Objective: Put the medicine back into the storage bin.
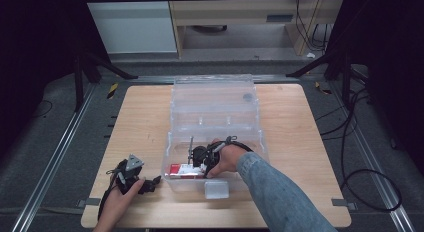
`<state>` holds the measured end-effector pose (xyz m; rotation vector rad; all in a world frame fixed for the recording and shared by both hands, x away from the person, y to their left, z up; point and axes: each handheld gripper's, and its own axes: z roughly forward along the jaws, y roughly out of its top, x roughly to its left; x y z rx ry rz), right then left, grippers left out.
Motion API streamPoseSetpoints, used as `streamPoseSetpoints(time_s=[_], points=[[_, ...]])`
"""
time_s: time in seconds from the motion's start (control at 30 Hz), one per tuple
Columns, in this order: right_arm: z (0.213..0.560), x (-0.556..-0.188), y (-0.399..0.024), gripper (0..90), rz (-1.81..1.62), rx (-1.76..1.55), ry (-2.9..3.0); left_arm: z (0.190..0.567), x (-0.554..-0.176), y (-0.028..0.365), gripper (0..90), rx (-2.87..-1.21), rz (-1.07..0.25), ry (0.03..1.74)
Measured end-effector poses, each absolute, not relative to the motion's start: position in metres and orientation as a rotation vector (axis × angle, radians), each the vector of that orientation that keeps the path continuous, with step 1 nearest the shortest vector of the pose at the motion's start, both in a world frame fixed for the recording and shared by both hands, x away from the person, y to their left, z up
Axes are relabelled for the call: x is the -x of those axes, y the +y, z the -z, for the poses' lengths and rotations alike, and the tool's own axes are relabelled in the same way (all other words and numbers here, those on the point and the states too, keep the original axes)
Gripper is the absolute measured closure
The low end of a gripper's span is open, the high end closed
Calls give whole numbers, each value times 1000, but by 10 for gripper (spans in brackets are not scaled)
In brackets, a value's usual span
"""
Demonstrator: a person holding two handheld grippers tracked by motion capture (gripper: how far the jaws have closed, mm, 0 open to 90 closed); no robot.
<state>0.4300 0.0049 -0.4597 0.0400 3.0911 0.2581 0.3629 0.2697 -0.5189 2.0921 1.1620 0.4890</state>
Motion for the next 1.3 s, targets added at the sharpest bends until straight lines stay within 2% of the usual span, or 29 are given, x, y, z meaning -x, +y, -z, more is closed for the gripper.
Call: streamPoseSetpoints(time_s=[0.33, 0.87, 1.3], points=[[455, -426, 6, 455, -264, -85, 3044, 519, -363, 270, 0, -2090, -489, 1161], [415, -410, -22, 509, -525, -194, 2910, 519, -363, 270, 0, -2090, -489, 1162], [394, -405, -46, 541, -592, -242, 2875, 519, -363, 269, 0, -2085, -490, 1164]])
